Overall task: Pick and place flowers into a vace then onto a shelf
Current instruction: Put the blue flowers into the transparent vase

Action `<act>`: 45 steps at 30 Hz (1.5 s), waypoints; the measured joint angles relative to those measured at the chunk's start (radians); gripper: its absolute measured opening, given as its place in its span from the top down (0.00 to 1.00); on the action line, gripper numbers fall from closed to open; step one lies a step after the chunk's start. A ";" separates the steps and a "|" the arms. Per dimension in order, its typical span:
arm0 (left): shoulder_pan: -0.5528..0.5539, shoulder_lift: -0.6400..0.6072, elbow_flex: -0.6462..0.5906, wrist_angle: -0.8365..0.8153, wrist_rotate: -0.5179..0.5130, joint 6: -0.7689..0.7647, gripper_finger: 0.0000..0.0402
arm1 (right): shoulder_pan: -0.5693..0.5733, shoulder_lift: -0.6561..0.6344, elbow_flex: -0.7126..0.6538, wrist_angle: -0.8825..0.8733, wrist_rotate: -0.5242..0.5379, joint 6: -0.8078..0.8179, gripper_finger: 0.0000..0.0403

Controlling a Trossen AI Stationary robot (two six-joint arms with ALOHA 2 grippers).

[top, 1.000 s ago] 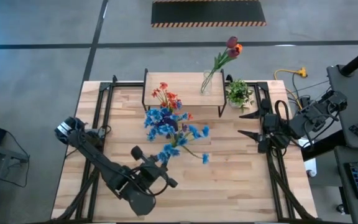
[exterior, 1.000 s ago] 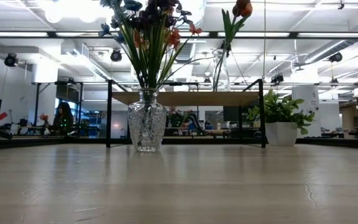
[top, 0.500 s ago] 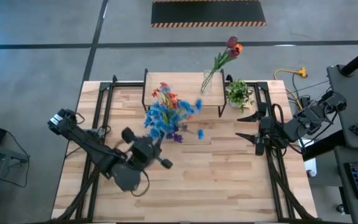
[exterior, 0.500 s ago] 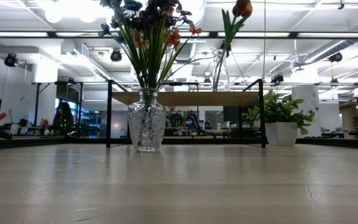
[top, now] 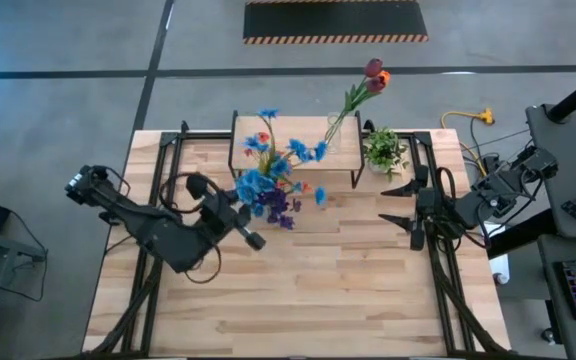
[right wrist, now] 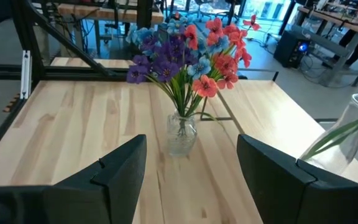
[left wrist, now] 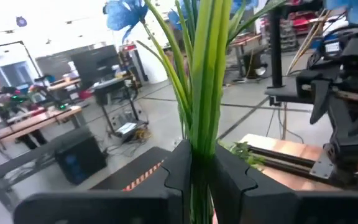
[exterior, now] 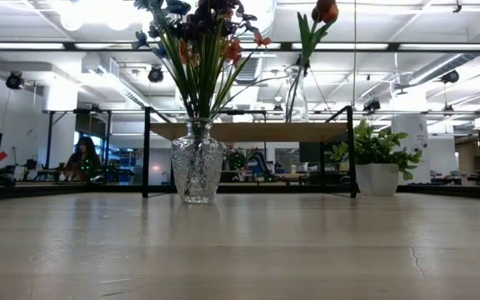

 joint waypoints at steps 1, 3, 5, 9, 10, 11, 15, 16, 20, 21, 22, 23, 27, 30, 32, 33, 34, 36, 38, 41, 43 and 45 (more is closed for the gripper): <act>0.006 -0.008 0.000 0.001 0.012 0.007 0.93 | 0.000 0.000 0.000 0.000 0.000 0.006 0.40; 0.017 -0.016 0.000 0.006 0.019 0.018 0.93 | 0.000 0.000 0.000 0.000 0.000 0.007 0.40; 0.027 -0.022 0.000 0.003 0.021 0.022 0.93 | -0.001 0.003 0.000 0.001 0.004 0.012 0.40; 0.048 -0.039 -0.001 0.000 0.024 0.118 0.93 | -0.001 0.012 0.000 0.003 0.049 0.034 0.40; 0.051 -0.045 -0.001 0.000 0.024 0.153 0.93 | -0.001 0.014 0.000 0.002 0.065 0.042 0.40; 0.056 -0.049 -0.001 0.003 0.024 0.184 0.93 | -0.001 0.018 0.000 0.003 0.081 0.051 0.40; 0.082 -0.075 -0.001 -0.002 0.043 0.267 0.93 | -0.002 0.030 0.000 0.006 0.119 0.094 0.40; 0.089 -0.086 -0.003 -0.002 0.054 0.280 0.93 | -0.002 0.034 0.000 0.006 0.131 0.102 0.40; 0.124 -0.132 -0.012 -0.002 0.123 0.310 0.93 | -0.010 0.053 0.000 0.007 0.163 0.142 0.40; 0.134 -0.144 -0.016 -0.001 0.153 0.310 0.93 | -0.012 0.059 0.000 0.007 0.169 0.149 0.40; 0.145 -0.159 -0.022 -0.001 0.190 0.309 0.93 | -0.015 0.065 0.000 0.008 0.180 0.155 0.40; 0.156 -0.170 -0.025 0.000 0.232 0.307 0.93 | -0.015 0.072 0.000 0.007 0.190 0.162 0.40; 0.204 -0.211 -0.037 0.031 0.396 0.307 0.93 | -0.028 0.098 0.000 0.009 0.194 0.201 0.40; 0.244 -0.232 -0.037 0.055 0.520 0.332 0.93 | -0.033 0.118 0.000 0.013 0.195 0.206 0.40; 0.273 -0.239 -0.038 0.085 0.613 0.363 0.93 | -0.034 0.131 0.000 0.031 0.197 0.205 0.40; 0.289 -0.241 -0.039 0.100 0.657 0.379 0.93 | -0.034 0.138 0.000 0.040 0.198 0.205 0.40; 0.305 -0.242 -0.039 0.119 0.701 0.386 0.93 | -0.034 0.145 0.000 0.047 0.205 0.205 0.40; 0.340 -0.246 -0.039 0.144 0.793 0.404 0.93 | -0.035 0.159 0.000 0.056 0.211 0.206 0.40; 0.374 -0.252 -0.039 0.166 0.880 0.407 0.93 | -0.036 0.171 0.000 0.056 0.212 0.219 0.40; 0.424 -0.262 -0.039 0.183 1.014 0.407 0.93 | -0.036 0.187 0.000 0.057 0.212 0.249 0.40; 0.454 -0.267 -0.039 0.183 1.098 0.404 0.94 | -0.036 0.197 0.000 0.057 0.212 0.268 0.40; 0.482 -0.272 -0.039 0.182 1.176 0.396 0.96 | -0.035 0.208 0.000 0.058 0.212 0.278 0.40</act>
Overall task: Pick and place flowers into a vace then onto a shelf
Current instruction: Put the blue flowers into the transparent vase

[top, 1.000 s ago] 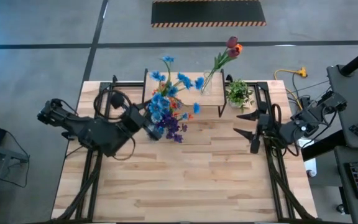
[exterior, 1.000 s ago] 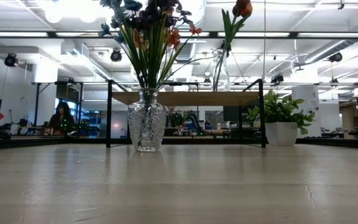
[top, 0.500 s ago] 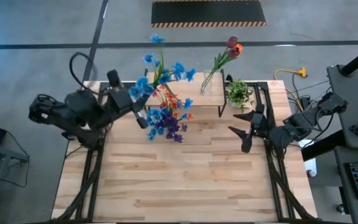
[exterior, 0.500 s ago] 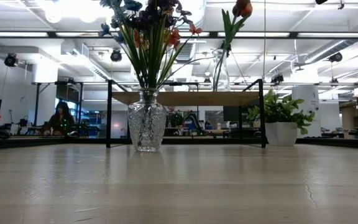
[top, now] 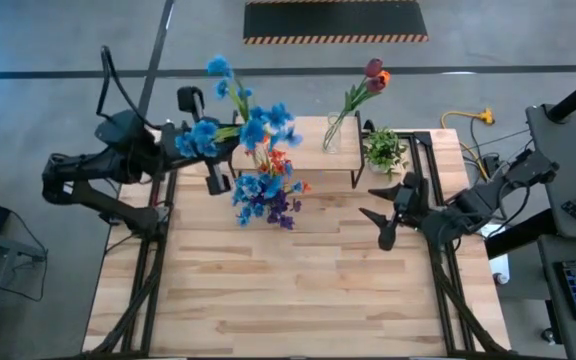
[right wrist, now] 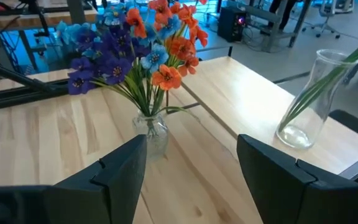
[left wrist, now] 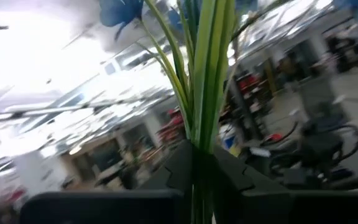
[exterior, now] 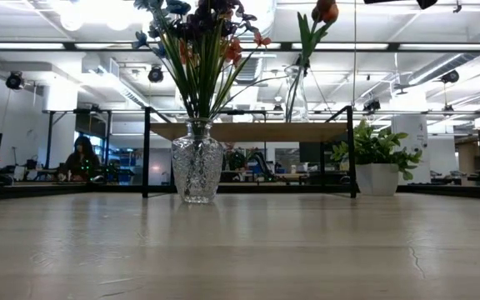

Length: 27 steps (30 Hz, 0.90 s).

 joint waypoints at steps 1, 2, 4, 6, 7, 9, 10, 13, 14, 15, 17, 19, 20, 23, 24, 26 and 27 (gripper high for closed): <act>0.014 -0.002 0.000 0.000 0.039 -0.013 0.97 | 0.000 0.005 0.000 0.000 0.000 0.006 0.40; 0.029 -0.005 0.000 0.000 0.081 -0.023 0.98 | 0.000 0.009 0.000 0.000 0.000 0.014 0.40; 0.059 -0.008 0.001 0.000 0.167 -0.052 0.99 | 0.000 0.018 0.000 0.000 0.000 0.028 0.40; 0.086 -0.011 0.001 0.000 0.237 -0.082 0.98 | 0.000 0.023 0.000 -0.001 -0.001 0.037 0.40; 0.098 -0.011 0.001 -0.001 0.265 -0.095 0.98 | 0.000 0.023 0.000 -0.001 -0.001 0.044 0.40; 0.119 -0.010 0.001 -0.007 0.301 -0.116 0.98 | 0.000 0.022 0.000 0.000 -0.001 0.051 0.40; 0.128 -0.010 0.001 -0.016 0.313 -0.124 0.98 | 0.000 0.021 0.000 0.000 -0.001 0.051 0.40; 0.162 -0.007 0.001 -0.044 0.355 -0.150 0.98 | 0.000 0.020 0.000 0.001 -0.001 0.051 0.40; 0.172 -0.007 0.001 -0.052 0.370 -0.158 0.98 | 0.000 0.020 0.000 0.002 -0.001 0.051 0.40; 0.183 -0.007 0.001 -0.065 0.389 -0.170 0.98 | 0.000 0.020 0.000 0.002 -0.001 0.051 0.40; 0.208 -0.004 0.001 -0.072 0.439 -0.190 0.98 | 0.000 0.021 0.000 0.002 -0.001 0.051 0.40; 0.235 -0.003 0.001 -0.083 0.493 -0.214 0.98 | 0.000 0.021 0.000 0.003 -0.001 0.051 0.40; 0.249 -0.003 -0.003 -0.084 0.515 -0.228 0.98 | -0.001 0.021 0.000 0.004 -0.001 0.051 0.40; 0.289 -0.003 -0.020 -0.077 0.560 -0.256 0.98 | -0.006 0.021 0.000 0.005 -0.001 0.051 0.40; 0.301 -0.003 -0.030 -0.068 0.572 -0.266 0.98 | -0.006 0.021 0.000 0.005 -0.001 0.051 0.40; 0.326 -0.004 -0.055 -0.038 0.590 -0.287 0.98 | -0.010 0.021 0.000 0.005 -0.001 0.051 0.40; 0.339 -0.005 -0.071 -0.019 0.601 -0.300 0.98 | -0.012 0.021 0.000 0.005 -0.001 0.051 0.40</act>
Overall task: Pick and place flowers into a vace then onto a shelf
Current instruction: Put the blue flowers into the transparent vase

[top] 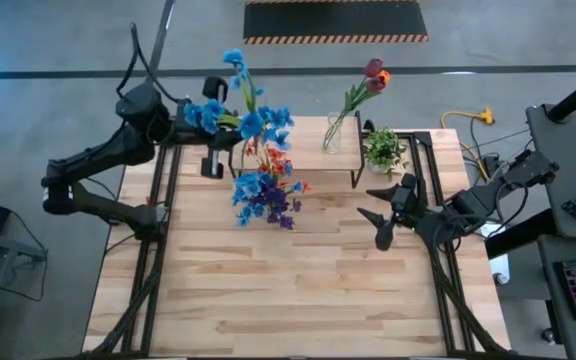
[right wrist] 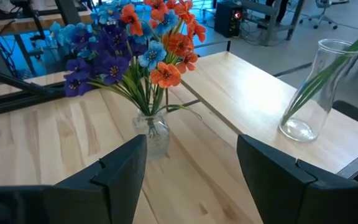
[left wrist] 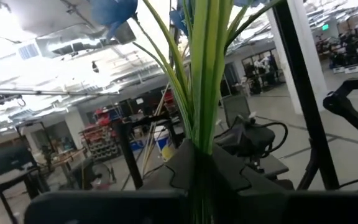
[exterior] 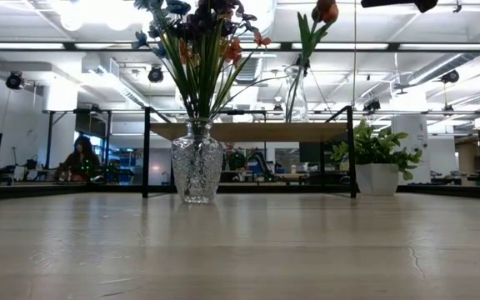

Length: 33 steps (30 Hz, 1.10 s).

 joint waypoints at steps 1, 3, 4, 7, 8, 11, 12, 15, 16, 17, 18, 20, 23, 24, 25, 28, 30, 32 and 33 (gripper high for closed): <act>0.015 -0.001 -0.013 0.019 0.020 -0.013 0.98 | -0.001 0.000 0.000 0.000 0.000 0.000 0.40; 0.046 -0.004 -0.045 0.068 0.048 -0.046 0.98 | -0.005 0.000 0.000 0.000 0.000 0.000 0.40; 0.062 -0.007 -0.064 0.098 0.064 -0.067 0.98 | -0.006 0.000 0.000 0.001 0.000 0.000 0.40; 0.109 -0.014 -0.125 0.186 0.102 -0.142 0.98 | -0.006 0.000 0.000 0.001 0.000 0.000 0.40; 0.121 -0.016 -0.147 0.216 0.111 -0.166 0.98 | -0.006 0.000 0.000 0.001 0.000 0.000 0.40; 0.147 -0.023 -0.213 0.283 0.132 -0.219 0.98 | -0.006 0.000 0.000 0.001 0.000 0.000 0.40; 0.152 -0.028 -0.238 0.303 0.132 -0.234 0.98 | -0.006 0.000 0.000 0.001 0.000 0.000 0.40; 0.163 -0.038 -0.305 0.362 0.138 -0.272 0.98 | -0.006 0.000 0.000 0.003 0.000 0.005 0.40; 0.165 -0.040 -0.323 0.377 0.143 -0.284 0.98 | -0.006 0.000 0.000 0.002 0.000 0.012 0.40; 0.167 -0.043 -0.340 0.396 0.146 -0.296 0.98 | -0.006 0.000 0.000 0.002 0.000 0.020 0.40; 0.169 -0.046 -0.358 0.415 0.148 -0.306 0.98 | -0.006 0.000 0.000 0.000 0.000 0.024 0.40; 0.175 -0.059 -0.391 0.440 0.151 -0.327 0.98 | -0.006 0.000 0.000 -0.002 0.000 0.026 0.40; 0.186 -0.087 -0.436 0.462 0.152 -0.349 0.98 | -0.006 0.000 0.000 -0.003 0.000 0.026 0.40; 0.189 -0.097 -0.453 0.472 0.152 -0.355 0.98 | -0.006 0.000 0.000 -0.002 0.000 0.026 0.40; 0.192 -0.107 -0.470 0.480 0.151 -0.365 0.98 | -0.006 0.000 0.000 -0.002 0.000 0.026 0.40; 0.196 -0.130 -0.531 0.542 0.147 -0.397 0.98 | -0.006 0.000 0.000 -0.002 0.000 0.026 0.40; 0.197 -0.144 -0.576 0.595 0.140 -0.421 0.98 | -0.008 0.000 0.000 -0.002 0.000 0.026 0.40; 0.197 -0.157 -0.620 0.649 0.116 -0.437 0.98 | -0.014 0.000 0.000 -0.002 0.000 0.029 0.40; 0.197 -0.162 -0.640 0.672 0.102 -0.451 0.98 | -0.017 0.000 0.000 -0.002 0.000 0.034 0.40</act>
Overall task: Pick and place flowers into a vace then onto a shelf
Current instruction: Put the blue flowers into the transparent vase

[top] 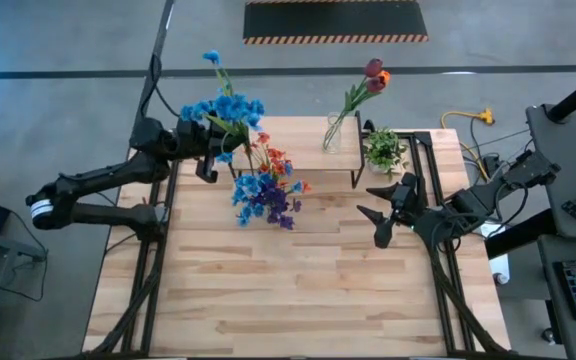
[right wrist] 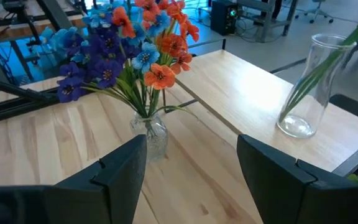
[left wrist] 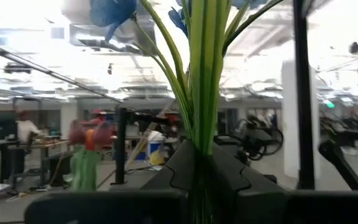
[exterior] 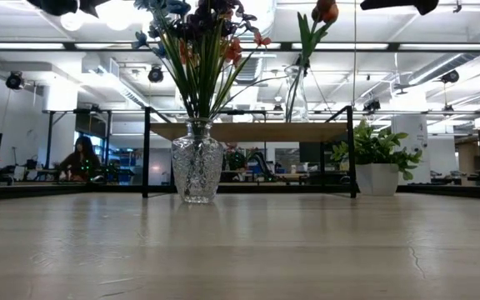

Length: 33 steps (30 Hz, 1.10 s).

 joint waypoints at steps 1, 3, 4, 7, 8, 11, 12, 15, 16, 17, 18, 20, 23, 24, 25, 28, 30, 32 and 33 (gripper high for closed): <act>0.000 -0.003 -0.018 0.023 -0.012 -0.003 0.98 | -0.005 0.000 0.000 0.000 0.000 0.006 0.40; 0.000 -0.010 -0.050 0.056 -0.029 -0.026 0.98 | -0.014 0.000 0.000 0.000 0.000 0.011 0.40; 0.000 -0.010 -0.061 0.065 -0.032 -0.030 0.98 | -0.017 0.000 0.000 0.000 0.000 0.011 0.40; 0.000 -0.010 -0.099 0.109 -0.043 -0.056 0.98 | -0.024 0.000 0.000 -0.001 0.000 0.011 0.40; 0.000 -0.007 -0.110 0.122 -0.045 -0.066 0.98 | -0.025 0.000 0.000 0.000 0.000 0.011 0.40; -0.001 0.005 -0.143 0.168 -0.054 -0.102 0.98 | -0.027 0.000 0.000 -0.001 0.000 0.011 0.40; -0.002 0.011 -0.154 0.190 -0.058 -0.108 0.98 | -0.027 0.000 0.000 -0.001 0.000 0.011 0.40; -0.002 0.022 -0.190 0.270 -0.063 -0.146 0.98 | -0.027 0.000 0.000 -0.002 0.000 0.011 0.40; -0.002 0.026 -0.197 0.280 -0.066 -0.155 0.98 | -0.027 0.000 0.000 -0.002 0.000 0.011 0.40; -0.002 0.029 -0.204 0.283 -0.068 -0.158 0.98 | -0.027 0.000 0.000 -0.003 0.000 0.010 0.40; -0.002 0.033 -0.208 0.283 -0.069 -0.158 0.98 | -0.027 0.000 0.000 -0.003 0.000 0.010 0.40; -0.007 0.041 -0.216 0.290 -0.079 -0.158 0.98 | -0.027 0.000 0.000 -0.009 0.000 0.010 0.40; -0.015 0.054 -0.224 0.293 -0.088 -0.158 0.98 | -0.027 0.000 0.000 -0.009 0.000 0.008 0.40; -0.017 0.060 -0.226 0.298 -0.088 -0.158 0.98 | -0.028 0.000 0.000 -0.009 0.000 0.007 0.40; -0.021 0.067 -0.231 0.310 -0.088 -0.159 0.98 | -0.028 0.000 0.000 -0.010 0.000 0.007 0.40; -0.034 0.094 -0.242 0.359 -0.090 -0.160 0.98 | -0.028 0.000 0.000 -0.010 0.000 0.007 0.40; -0.037 0.110 -0.249 0.385 -0.090 -0.161 0.98 | -0.028 0.001 0.000 -0.011 0.000 0.007 0.40; -0.045 0.129 -0.250 0.398 -0.091 -0.161 0.98 | -0.028 0.000 0.000 -0.011 0.000 0.007 0.40; -0.049 0.137 -0.250 0.397 -0.093 -0.161 0.98 | -0.028 0.000 0.000 -0.011 0.000 0.007 0.40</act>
